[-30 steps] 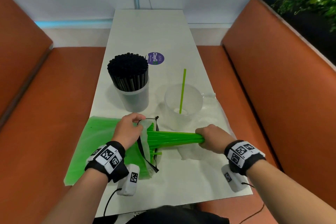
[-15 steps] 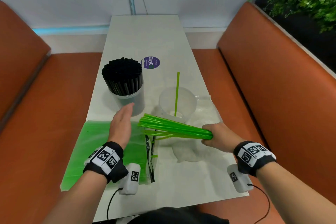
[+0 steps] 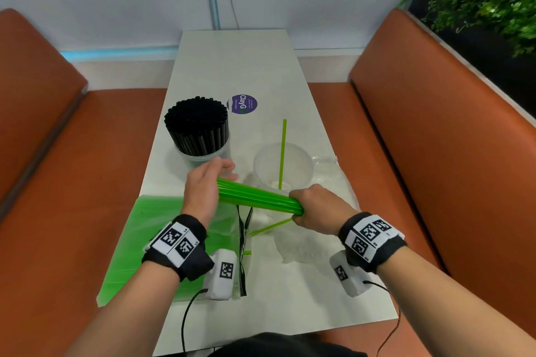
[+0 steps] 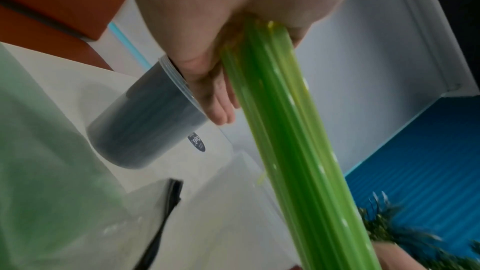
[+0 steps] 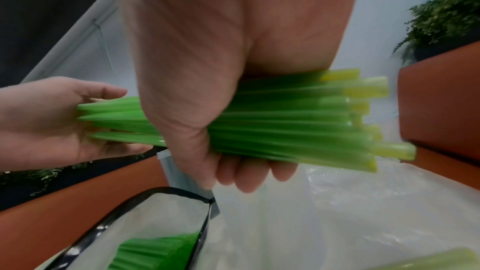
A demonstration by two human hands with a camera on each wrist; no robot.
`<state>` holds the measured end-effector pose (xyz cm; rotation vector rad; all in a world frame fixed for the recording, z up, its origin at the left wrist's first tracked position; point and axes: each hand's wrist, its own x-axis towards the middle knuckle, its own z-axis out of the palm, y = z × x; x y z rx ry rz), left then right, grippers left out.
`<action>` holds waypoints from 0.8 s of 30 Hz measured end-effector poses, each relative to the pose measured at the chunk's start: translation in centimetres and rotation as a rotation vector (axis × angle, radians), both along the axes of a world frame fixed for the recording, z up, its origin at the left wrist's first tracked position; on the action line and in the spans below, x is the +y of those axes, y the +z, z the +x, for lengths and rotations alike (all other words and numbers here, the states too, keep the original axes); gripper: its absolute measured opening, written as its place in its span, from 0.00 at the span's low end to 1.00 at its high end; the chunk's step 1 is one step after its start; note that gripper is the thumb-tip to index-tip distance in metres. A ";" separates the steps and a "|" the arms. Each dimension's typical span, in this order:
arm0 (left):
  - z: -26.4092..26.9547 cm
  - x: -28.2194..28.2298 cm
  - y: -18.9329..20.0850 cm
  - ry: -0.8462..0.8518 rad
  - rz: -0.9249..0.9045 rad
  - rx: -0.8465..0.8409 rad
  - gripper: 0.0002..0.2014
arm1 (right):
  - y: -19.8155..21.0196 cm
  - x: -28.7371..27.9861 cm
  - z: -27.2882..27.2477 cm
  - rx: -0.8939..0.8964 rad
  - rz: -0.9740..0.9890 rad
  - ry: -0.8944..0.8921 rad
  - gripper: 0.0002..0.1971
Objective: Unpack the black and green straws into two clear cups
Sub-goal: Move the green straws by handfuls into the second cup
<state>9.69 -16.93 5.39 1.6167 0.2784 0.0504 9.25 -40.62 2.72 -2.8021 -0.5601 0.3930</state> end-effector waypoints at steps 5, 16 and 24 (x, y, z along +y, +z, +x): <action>0.0 0.4 0.6 -0.108 -0.021 -0.027 0.22 | 0.7 1.3 0.0 -0.022 0.033 0.016 0.07; -0.4 -1.1 2.2 -0.325 -0.115 -0.044 0.24 | 6.6 4.1 1.4 0.186 1.163 -0.333 0.05; -1.7 -4.9 1.4 -0.537 0.259 -0.040 0.16 | 8.3 6.6 2.3 0.439 1.739 -0.452 0.06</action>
